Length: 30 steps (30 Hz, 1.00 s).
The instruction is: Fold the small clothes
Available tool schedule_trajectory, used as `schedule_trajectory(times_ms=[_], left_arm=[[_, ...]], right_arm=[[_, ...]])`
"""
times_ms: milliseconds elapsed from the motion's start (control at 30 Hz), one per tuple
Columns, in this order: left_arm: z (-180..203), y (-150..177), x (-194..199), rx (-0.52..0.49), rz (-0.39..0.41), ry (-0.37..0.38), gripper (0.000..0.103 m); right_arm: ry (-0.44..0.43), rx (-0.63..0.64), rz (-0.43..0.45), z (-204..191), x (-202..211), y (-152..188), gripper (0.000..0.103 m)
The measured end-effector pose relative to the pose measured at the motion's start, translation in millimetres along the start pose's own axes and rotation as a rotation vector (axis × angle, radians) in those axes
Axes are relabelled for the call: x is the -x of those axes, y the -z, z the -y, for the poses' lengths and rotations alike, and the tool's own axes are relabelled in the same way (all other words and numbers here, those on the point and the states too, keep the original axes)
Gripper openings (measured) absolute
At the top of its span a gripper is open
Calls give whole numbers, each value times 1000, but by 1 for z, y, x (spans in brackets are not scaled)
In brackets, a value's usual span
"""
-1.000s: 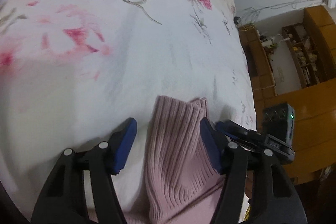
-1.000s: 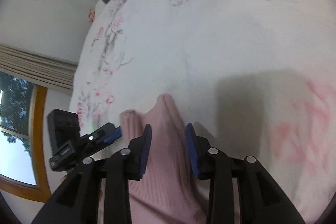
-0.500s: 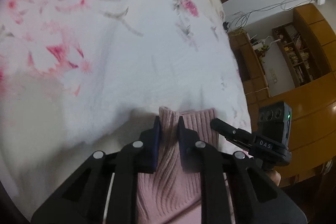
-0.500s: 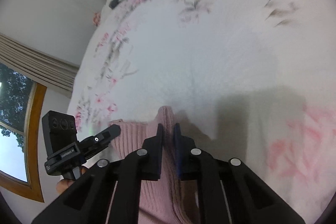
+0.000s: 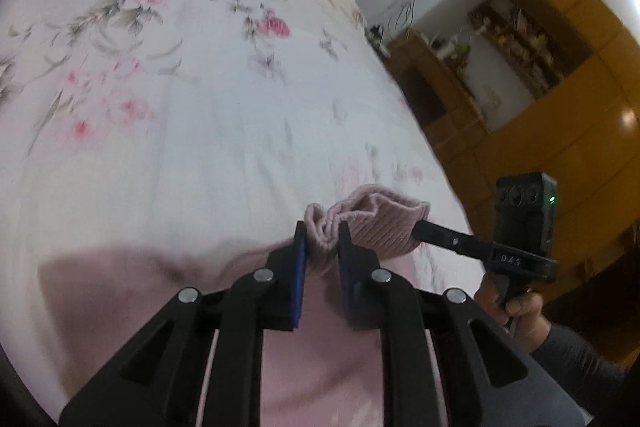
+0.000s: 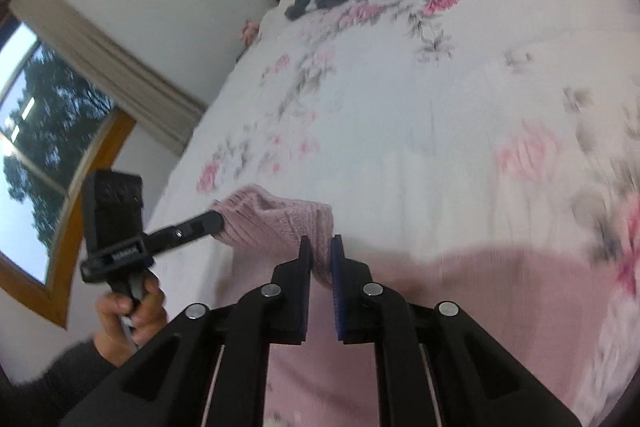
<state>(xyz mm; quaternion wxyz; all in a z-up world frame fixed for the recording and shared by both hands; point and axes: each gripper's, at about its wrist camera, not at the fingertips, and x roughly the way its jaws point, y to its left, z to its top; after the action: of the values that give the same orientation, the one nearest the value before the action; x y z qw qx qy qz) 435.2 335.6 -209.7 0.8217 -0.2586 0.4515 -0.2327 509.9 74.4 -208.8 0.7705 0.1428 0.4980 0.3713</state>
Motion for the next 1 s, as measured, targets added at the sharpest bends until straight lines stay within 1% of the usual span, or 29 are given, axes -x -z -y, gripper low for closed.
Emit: schedule_trajectory(times_ms=[33, 67, 100, 133, 167, 200, 233, 300, 333, 367, 400, 433, 467, 500, 567, 600, 633, 667, 700, 733, 767, 833, 867, 933, 1000], left_arm=[[-1, 18, 0, 6, -31, -10, 15], [-5, 33, -3, 24, -80, -22, 21], [-10, 46, -2, 43, -107, -36, 23], [-17, 63, -1, 76, -134, -53, 28], [-26, 77, -1, 118, -162, -65, 38], [-34, 88, 3, 166, -166, -64, 39], [-41, 93, 6, 205, -162, -51, 41], [-57, 102, 14, 306, -140, -10, 48], [-61, 101, 14, 335, -131, 1, 52], [-63, 100, 12, 354, -128, 14, 56], [-65, 98, 8, 384, -131, 27, 58], [-66, 96, 2, 395, -139, 18, 58], [-65, 94, -5, 399, -157, 8, 59], [-62, 94, -10, 397, -172, -1, 59], [-56, 94, -24, 394, -212, -25, 59], [-51, 94, -31, 386, -228, -39, 59], [-48, 93, -35, 377, -237, -57, 59], [-46, 93, -40, 364, -250, -92, 53], [-48, 94, -45, 369, -269, -145, 42], [-50, 95, -47, 391, -282, -164, 5], [-51, 96, -46, 410, -275, -171, 6], [-55, 99, -38, 412, -250, -198, 6], [-57, 101, -35, 413, -242, -202, 6], [-62, 107, -33, 419, -247, -175, 6], [-60, 111, -28, 410, -246, -134, 10]], right_arm=[[12, 8, -19, -2, 1, 13, 9], [23, 6, -39, -3, -1, 27, 9], [26, -3, -64, -1, -3, 38, 10], [27, -21, -108, 3, -7, 50, 11], [44, -46, -145, 9, -11, 66, 14], [60, -62, -159, 13, -13, 74, 15], [52, -101, -176, 19, -12, 84, 15], [23, -201, -157, 30, -5, 95, 15], [-6, -257, -140, 35, -2, 97, 15], [-34, -309, -129, 39, -1, 97, 21], [-60, -370, -134, 44, -4, 98, 37], [-67, -411, -128, 46, -5, 99, 41], [-62, -435, -114, 47, -6, 100, 41], [-46, -445, -123, 46, -11, 100, 41], [-11, -455, -154, 43, -22, 102, 41], [13, -446, -183, 39, -30, 103, 41], [31, -435, -193, 38, -34, 105, 40], [47, -419, -203, 35, -40, 105, 40], [59, -413, -217, 34, -44, 106, 31], [65, -411, -221, 34, -46, 108, 20], [80, -403, -216, 33, -44, 107, 12], [113, -380, -186, 32, -38, 106, 11], [148, -364, -180, 34, -35, 106, 10], [179, -360, -209, 41, -40, 114, 10], [150, -332, -239, 42, -45, 119, 11]])
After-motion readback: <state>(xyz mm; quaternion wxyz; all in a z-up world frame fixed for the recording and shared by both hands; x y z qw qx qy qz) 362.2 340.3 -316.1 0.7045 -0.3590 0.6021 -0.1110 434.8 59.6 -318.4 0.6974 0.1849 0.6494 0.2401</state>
